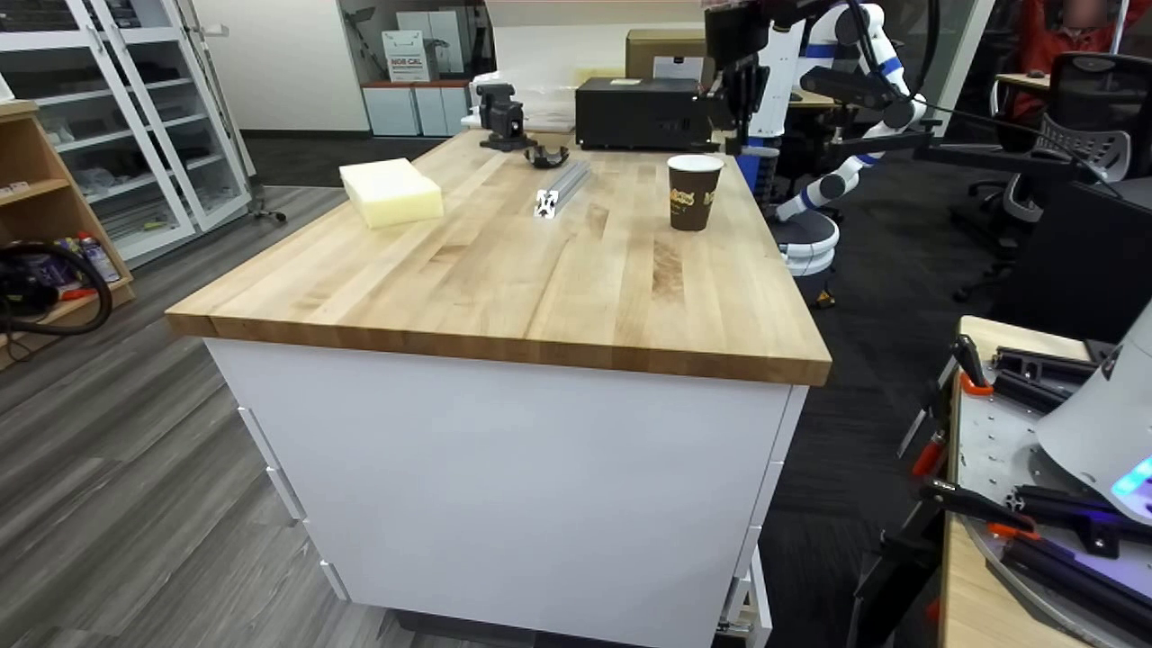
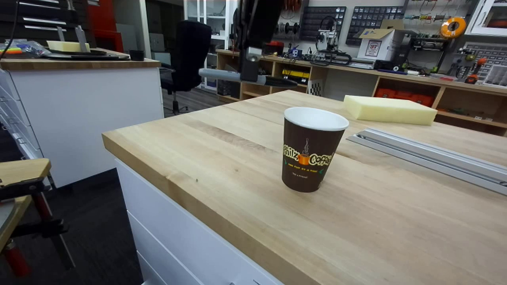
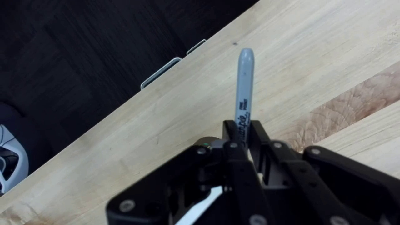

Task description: Move the cup to the right side of the marker then put the marker in the cup then remove the marker out of the cup

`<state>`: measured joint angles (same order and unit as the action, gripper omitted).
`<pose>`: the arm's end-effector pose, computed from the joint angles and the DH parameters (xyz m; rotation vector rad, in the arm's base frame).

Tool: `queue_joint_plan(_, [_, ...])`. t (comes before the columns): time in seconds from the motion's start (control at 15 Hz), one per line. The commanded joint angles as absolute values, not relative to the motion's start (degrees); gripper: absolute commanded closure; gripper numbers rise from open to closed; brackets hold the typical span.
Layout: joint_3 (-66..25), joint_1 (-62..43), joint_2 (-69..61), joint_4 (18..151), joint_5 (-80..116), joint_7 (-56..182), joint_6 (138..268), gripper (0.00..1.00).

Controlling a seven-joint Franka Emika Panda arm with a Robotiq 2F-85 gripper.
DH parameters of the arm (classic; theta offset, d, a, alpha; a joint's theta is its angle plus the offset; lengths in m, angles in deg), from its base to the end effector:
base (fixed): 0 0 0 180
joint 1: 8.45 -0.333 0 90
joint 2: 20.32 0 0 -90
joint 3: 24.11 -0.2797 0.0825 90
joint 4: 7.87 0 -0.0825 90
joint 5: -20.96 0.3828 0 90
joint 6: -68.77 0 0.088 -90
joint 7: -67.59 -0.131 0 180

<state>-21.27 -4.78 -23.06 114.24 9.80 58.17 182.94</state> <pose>0.5145 -0.0750 0.3633 2.9518 -0.2810 -0.1279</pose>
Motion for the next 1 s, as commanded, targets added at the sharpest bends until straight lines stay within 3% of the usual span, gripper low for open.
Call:
queue_joint_plan(0.0, [-21.2,-4.7,-22.7,111.9,9.2,57.1,178.3,0.97])
queue_joint_plan(0.93, [-18.7,-3.3,-13.1,101.7,11.6,61.3,172.3,0.97])
